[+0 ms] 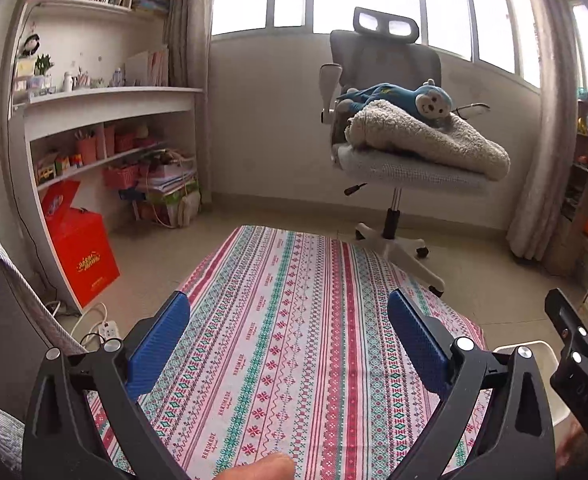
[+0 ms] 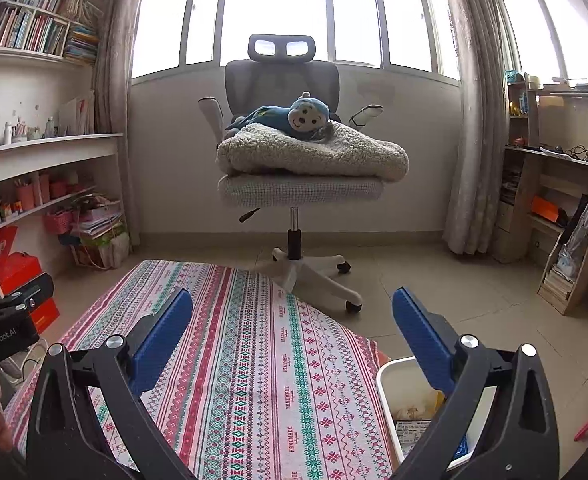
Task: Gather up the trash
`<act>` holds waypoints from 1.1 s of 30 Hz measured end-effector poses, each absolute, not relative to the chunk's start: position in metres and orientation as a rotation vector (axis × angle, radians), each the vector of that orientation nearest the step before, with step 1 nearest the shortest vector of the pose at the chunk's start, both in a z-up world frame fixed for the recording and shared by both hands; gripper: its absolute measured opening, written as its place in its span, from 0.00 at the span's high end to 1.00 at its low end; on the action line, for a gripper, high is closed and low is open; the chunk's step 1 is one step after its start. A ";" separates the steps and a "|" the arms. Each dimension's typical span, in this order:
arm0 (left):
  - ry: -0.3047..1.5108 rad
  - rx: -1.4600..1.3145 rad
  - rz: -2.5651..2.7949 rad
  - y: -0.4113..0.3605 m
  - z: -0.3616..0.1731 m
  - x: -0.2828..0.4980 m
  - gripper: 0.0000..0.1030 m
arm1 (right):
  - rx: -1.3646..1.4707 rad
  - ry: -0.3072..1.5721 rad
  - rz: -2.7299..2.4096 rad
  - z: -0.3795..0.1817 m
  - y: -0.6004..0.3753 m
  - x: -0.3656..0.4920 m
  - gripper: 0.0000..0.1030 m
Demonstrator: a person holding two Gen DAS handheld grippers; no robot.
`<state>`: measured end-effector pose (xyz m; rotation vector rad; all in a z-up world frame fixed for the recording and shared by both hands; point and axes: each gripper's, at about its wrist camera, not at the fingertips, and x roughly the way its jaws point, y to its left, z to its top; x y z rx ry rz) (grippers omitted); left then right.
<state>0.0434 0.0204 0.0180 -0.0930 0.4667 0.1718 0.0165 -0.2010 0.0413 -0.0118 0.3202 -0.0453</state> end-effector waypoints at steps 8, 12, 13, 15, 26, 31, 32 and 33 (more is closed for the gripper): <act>0.506 -0.076 0.180 0.010 0.011 0.048 0.07 | 0.016 0.377 -0.045 0.036 -0.200 0.031 0.07; 0.533 -0.091 0.180 0.011 0.007 0.051 0.07 | 0.070 0.423 -0.029 0.035 -0.206 0.036 0.07; 0.539 -0.095 0.180 0.010 0.006 0.052 0.07 | 0.085 0.437 -0.021 0.033 -0.208 0.037 0.07; 0.548 -0.097 0.180 0.010 0.005 0.053 0.07 | 0.100 0.463 -0.018 0.030 -0.209 0.041 0.07; 0.570 -0.098 0.172 0.004 0.000 0.057 0.07 | 0.115 0.521 -0.030 0.019 -0.212 0.052 0.07; 0.572 -0.099 0.171 0.004 0.000 0.059 0.07 | 0.107 0.538 -0.030 0.017 -0.210 0.056 0.07; 0.572 -0.099 0.172 0.004 0.000 0.059 0.07 | 0.108 0.538 -0.029 0.017 -0.210 0.056 0.07; 0.572 -0.099 0.174 0.004 -0.001 0.059 0.07 | 0.109 0.537 -0.028 0.017 -0.209 0.056 0.07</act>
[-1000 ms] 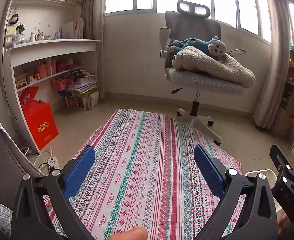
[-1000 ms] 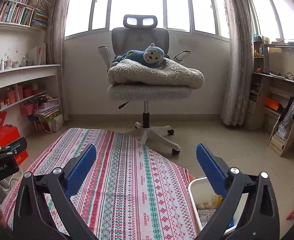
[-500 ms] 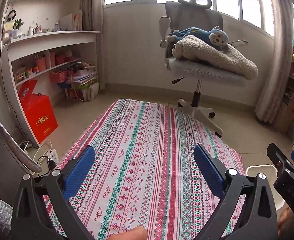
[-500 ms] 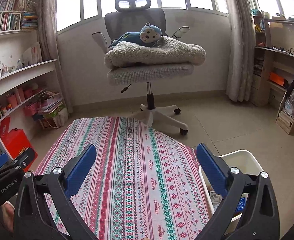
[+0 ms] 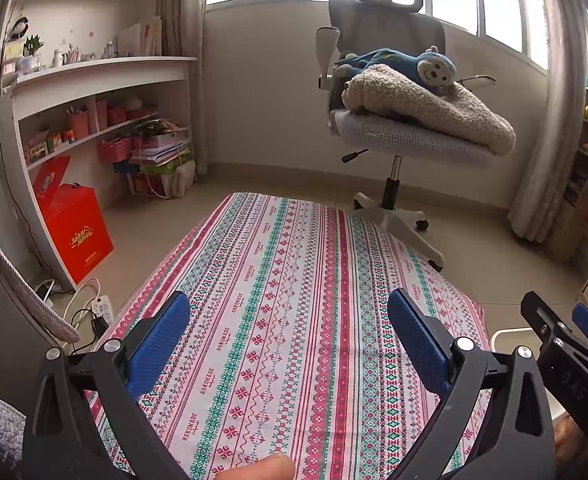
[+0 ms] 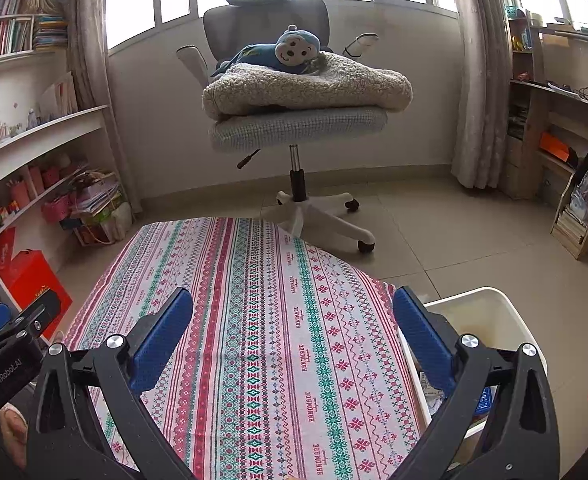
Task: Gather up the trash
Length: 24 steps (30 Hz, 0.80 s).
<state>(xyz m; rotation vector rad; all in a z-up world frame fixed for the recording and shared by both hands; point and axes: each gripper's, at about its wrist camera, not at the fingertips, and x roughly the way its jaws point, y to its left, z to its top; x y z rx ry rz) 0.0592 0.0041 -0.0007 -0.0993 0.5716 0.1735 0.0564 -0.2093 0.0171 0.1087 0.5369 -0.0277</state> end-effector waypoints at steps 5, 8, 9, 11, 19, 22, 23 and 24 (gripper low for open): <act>0.571 -0.101 0.179 0.004 -0.002 0.061 0.07 | 0.103 0.533 -0.019 0.019 -0.207 0.056 0.07; 0.569 -0.103 0.179 0.005 -0.002 0.060 0.07 | 0.102 0.532 -0.018 0.019 -0.207 0.056 0.07; 0.571 -0.102 0.178 0.005 -0.002 0.060 0.07 | 0.105 0.534 -0.019 0.019 -0.207 0.057 0.07; 0.574 -0.103 0.176 0.005 -0.002 0.060 0.07 | 0.107 0.536 -0.021 0.019 -0.207 0.056 0.07; 0.582 -0.109 0.167 0.003 -0.002 0.059 0.07 | 0.105 0.542 -0.024 0.018 -0.206 0.056 0.07; 0.587 -0.109 0.165 0.004 -0.002 0.060 0.07 | 0.102 0.532 -0.027 0.019 -0.205 0.055 0.07; 0.587 -0.108 0.166 0.004 -0.002 0.060 0.07 | 0.102 0.530 -0.029 0.019 -0.206 0.055 0.07; 0.587 -0.108 0.166 0.005 -0.002 0.059 0.07 | 0.103 0.531 -0.030 0.019 -0.206 0.055 0.07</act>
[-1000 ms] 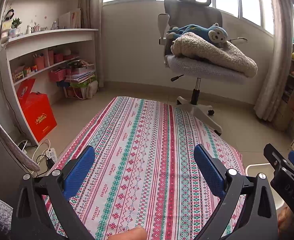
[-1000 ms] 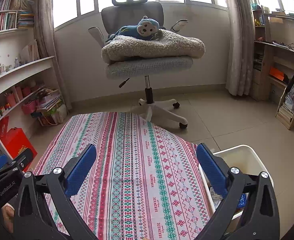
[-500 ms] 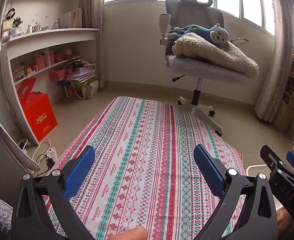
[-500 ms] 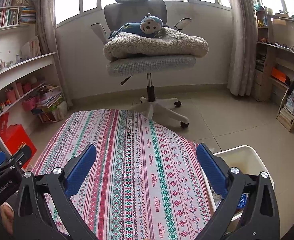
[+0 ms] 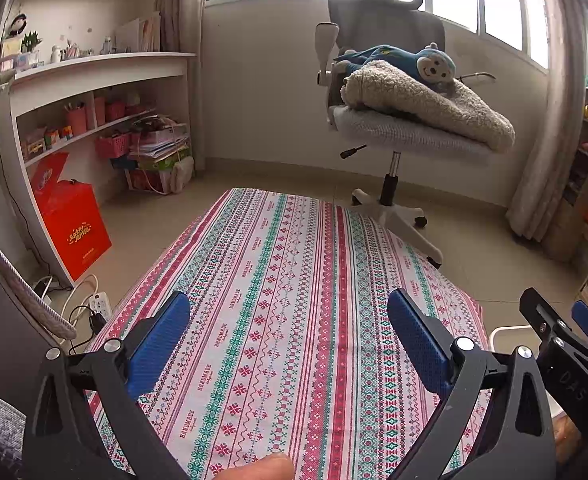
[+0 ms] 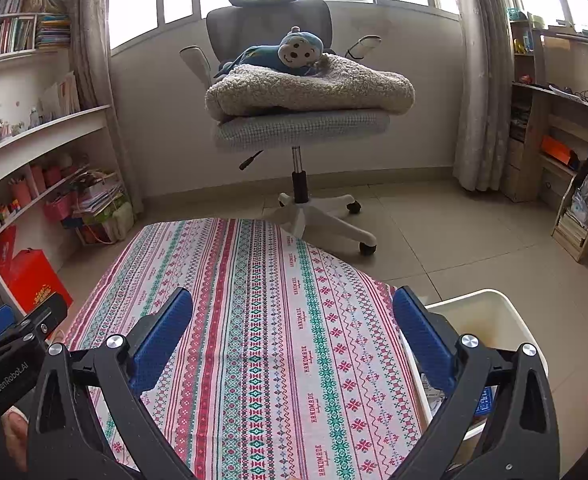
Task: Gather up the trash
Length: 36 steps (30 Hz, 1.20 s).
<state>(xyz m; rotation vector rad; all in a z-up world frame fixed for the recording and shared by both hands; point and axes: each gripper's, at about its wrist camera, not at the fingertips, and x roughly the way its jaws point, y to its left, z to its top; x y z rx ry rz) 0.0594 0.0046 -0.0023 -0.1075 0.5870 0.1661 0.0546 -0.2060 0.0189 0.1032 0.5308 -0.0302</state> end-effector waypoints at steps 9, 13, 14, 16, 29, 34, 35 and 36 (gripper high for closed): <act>0.591 -0.113 0.162 0.005 -0.003 0.060 0.07 | 0.116 0.529 -0.039 0.018 -0.210 0.055 0.07; 0.589 -0.114 0.160 0.004 -0.004 0.060 0.07 | 0.116 0.527 -0.043 0.018 -0.212 0.054 0.07; 0.588 -0.115 0.158 0.004 -0.004 0.059 0.07 | 0.119 0.527 -0.043 0.018 -0.213 0.054 0.07; 0.589 -0.114 0.151 0.004 -0.004 0.060 0.07 | 0.118 0.527 -0.045 0.018 -0.214 0.054 0.07; 0.599 -0.100 0.127 -0.004 -0.006 0.062 0.07 | 0.115 0.528 -0.046 0.018 -0.217 0.051 0.07; 0.599 -0.092 0.121 -0.008 -0.007 0.063 0.07 | 0.096 0.523 -0.053 0.018 -0.218 0.050 0.07; 0.601 -0.092 0.120 -0.009 -0.007 0.064 0.07 | 0.093 0.526 -0.054 0.017 -0.218 0.050 0.07; 0.603 -0.092 0.120 -0.010 -0.007 0.065 0.07 | 0.092 0.532 -0.053 0.016 -0.218 0.051 0.07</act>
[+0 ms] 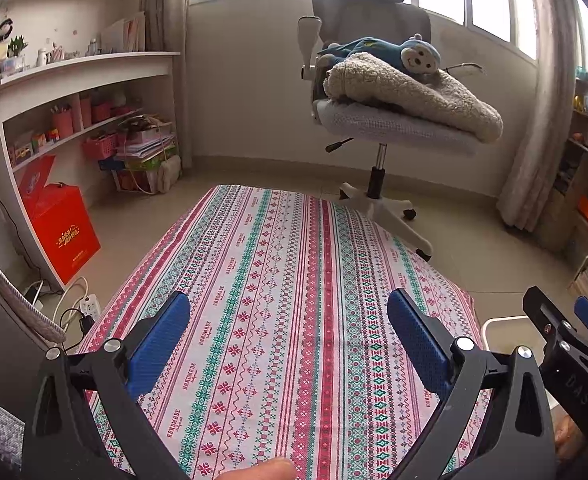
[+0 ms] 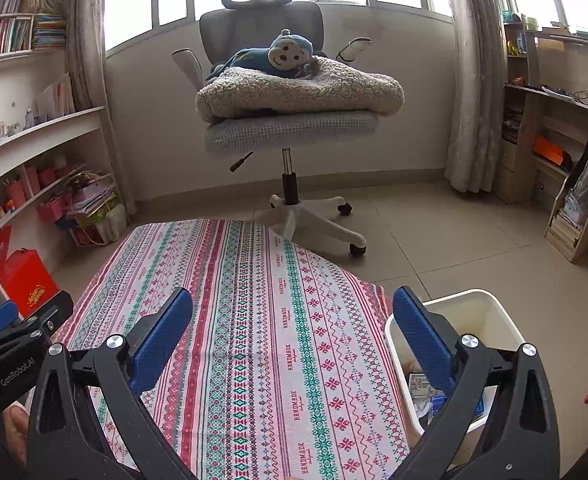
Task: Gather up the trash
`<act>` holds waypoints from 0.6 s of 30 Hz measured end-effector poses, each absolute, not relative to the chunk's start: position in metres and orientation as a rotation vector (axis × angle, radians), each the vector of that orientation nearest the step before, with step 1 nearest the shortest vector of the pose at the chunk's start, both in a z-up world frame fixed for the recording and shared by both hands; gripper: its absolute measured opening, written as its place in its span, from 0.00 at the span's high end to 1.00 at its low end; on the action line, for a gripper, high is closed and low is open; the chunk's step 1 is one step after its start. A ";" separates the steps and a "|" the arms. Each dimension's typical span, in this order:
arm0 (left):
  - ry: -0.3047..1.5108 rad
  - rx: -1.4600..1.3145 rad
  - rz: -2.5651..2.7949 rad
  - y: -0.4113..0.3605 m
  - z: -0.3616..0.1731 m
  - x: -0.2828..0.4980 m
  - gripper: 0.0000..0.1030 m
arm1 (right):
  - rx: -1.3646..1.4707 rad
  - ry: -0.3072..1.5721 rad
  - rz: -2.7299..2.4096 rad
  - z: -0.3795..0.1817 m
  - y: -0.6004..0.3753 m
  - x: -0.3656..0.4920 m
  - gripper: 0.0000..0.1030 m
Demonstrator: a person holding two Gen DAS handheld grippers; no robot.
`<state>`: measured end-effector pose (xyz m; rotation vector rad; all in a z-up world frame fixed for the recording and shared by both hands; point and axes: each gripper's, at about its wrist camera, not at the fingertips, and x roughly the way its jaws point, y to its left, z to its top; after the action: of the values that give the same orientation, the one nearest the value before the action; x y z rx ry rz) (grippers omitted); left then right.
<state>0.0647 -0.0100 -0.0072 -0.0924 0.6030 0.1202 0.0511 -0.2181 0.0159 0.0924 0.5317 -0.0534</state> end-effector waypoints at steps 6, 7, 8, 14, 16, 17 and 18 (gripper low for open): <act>0.618 -0.098 0.119 -0.011 -0.010 0.068 0.07 | 0.096 0.542 -0.058 0.014 -0.221 0.052 0.07; 0.617 -0.099 0.118 -0.011 -0.010 0.068 0.07 | 0.096 0.541 -0.059 0.014 -0.221 0.052 0.07; 0.615 -0.097 0.118 -0.012 -0.010 0.068 0.07 | 0.095 0.540 -0.060 0.014 -0.221 0.051 0.07; 0.611 -0.092 0.119 -0.013 -0.010 0.067 0.07 | 0.094 0.542 -0.064 0.014 -0.221 0.051 0.07; 0.610 -0.094 0.120 -0.013 -0.009 0.067 0.07 | 0.093 0.541 -0.064 0.014 -0.221 0.051 0.07; 0.611 -0.095 0.120 -0.012 -0.009 0.067 0.07 | 0.093 0.543 -0.064 0.014 -0.221 0.051 0.07; 0.611 -0.096 0.120 -0.012 -0.010 0.067 0.07 | 0.093 0.544 -0.064 0.013 -0.221 0.051 0.07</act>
<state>0.0668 -0.0120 -0.0095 -0.0958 0.6111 0.1204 0.0513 -0.2208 0.0134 0.0933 0.5437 -0.0643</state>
